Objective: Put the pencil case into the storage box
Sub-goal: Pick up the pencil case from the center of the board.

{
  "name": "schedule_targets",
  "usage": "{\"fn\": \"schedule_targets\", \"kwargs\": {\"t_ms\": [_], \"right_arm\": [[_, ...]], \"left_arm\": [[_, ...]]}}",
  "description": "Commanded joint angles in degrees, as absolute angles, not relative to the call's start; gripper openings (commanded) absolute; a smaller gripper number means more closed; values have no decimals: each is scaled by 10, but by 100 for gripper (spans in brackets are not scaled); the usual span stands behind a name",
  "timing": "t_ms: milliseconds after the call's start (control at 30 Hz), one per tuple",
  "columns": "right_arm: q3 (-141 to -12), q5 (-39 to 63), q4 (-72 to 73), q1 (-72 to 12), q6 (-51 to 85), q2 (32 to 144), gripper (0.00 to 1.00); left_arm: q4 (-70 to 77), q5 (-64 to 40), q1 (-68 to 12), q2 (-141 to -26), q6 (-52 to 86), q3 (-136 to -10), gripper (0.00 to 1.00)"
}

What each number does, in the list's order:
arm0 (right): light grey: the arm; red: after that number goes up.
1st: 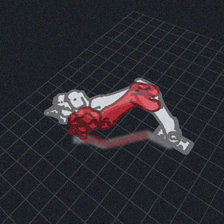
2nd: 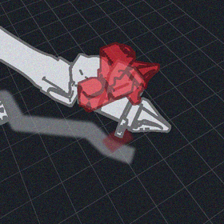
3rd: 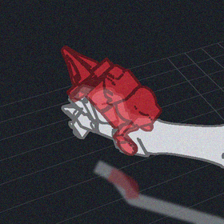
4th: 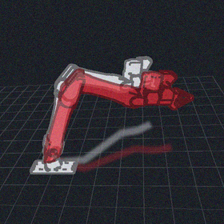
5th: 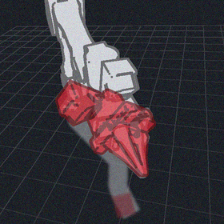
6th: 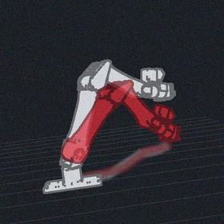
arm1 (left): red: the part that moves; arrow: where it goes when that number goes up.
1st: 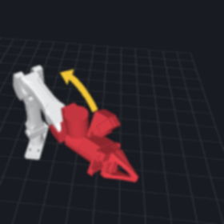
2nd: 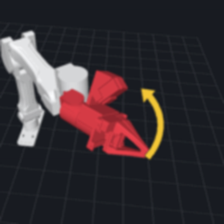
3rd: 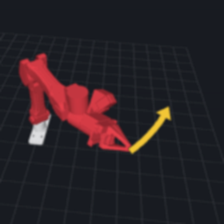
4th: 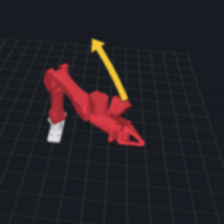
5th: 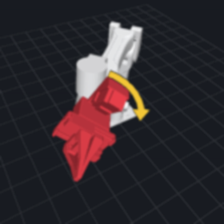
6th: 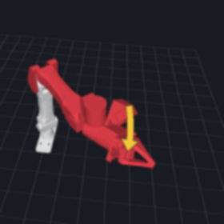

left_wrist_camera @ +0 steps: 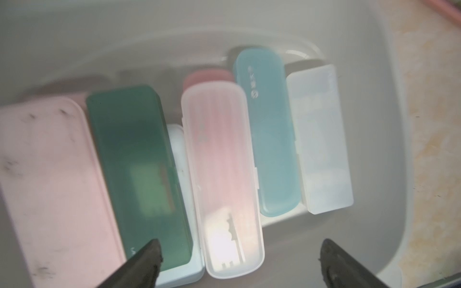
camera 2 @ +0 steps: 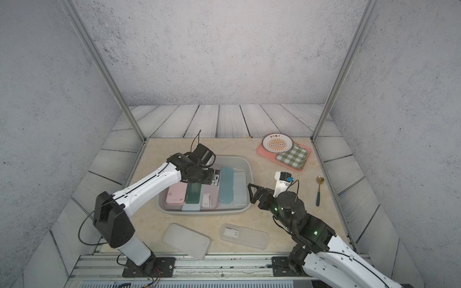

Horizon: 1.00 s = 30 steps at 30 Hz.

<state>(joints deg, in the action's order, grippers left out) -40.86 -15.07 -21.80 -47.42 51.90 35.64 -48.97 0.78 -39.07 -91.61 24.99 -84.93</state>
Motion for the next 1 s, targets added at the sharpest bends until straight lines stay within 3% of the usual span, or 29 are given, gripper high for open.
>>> {"fn": "schedule_targets", "kwargs": {"t_ms": [0,100,167,233,300,367,633,767,967], "right_arm": [[-429,-158,-288,-473,522,368,99],[-439,-187,-379,-473,578,375,99],[-451,-238,-490,-473,687,378,99],[-454,-246,-545,-473,728,366,99],[-453,-259,-569,-473,750,336,99],[-454,-291,-578,-473,755,295,99],[-569,-354,-567,-473,568,193,99],[-645,-330,-592,-473,464,167,99],[-698,-361,-632,-473,435,111,99]], "left_arm": [[-460,5,-386,-841,57,-801,100],[-488,-3,-384,-779,-99,-769,100],[-524,-21,-381,-745,-181,-749,100],[-584,-104,-378,-714,-271,-732,100],[-649,-158,-392,-711,-315,-736,100],[-681,-142,-435,-735,-322,-745,100],[-600,-64,-648,-887,-359,-801,100],[-589,-70,-698,-985,-354,-870,98],[-542,-100,-718,-1096,-309,-916,95]]}}
